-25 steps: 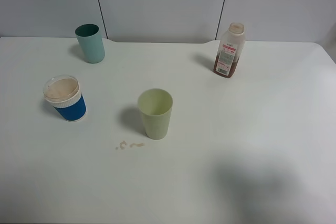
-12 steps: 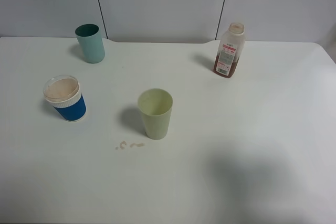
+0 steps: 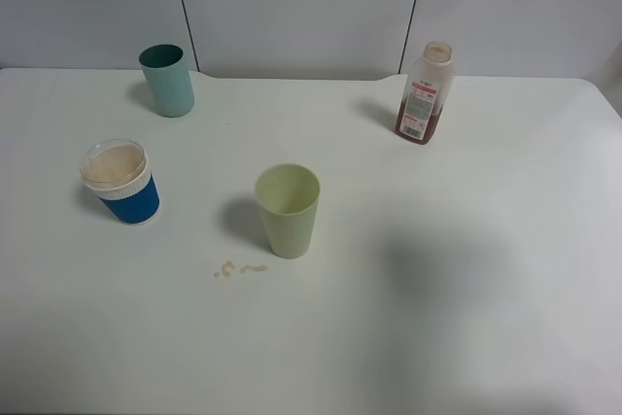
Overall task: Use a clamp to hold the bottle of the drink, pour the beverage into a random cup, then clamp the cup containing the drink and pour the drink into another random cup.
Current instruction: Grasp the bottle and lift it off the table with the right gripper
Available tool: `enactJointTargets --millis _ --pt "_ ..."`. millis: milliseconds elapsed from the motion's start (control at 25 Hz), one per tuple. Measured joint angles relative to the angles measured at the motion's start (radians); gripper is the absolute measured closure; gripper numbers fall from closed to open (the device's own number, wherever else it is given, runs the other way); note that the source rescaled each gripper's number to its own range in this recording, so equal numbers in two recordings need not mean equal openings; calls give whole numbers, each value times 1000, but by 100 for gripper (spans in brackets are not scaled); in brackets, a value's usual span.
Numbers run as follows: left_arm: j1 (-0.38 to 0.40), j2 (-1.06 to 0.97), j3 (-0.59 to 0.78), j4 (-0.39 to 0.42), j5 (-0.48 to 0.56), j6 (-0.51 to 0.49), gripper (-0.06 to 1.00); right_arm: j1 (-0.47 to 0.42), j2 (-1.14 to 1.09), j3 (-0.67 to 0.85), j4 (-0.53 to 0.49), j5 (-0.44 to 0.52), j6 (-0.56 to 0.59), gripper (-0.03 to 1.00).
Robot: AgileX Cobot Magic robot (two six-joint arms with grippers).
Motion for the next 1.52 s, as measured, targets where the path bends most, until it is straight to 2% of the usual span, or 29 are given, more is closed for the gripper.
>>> enactJointTargets --millis 120,280,680,1520 --pt "0 0 0 0 0 0 1 7 69 0 -58 -8 -19 -3" --pt "0 0 0 0 0 0 1 7 140 0 -101 -71 -24 -3" --pt "0 0 0 0 0 0 1 7 305 0 -105 -234 -36 -3" --pt "0 0 0 0 0 0 1 7 732 0 -30 -568 -269 -3"
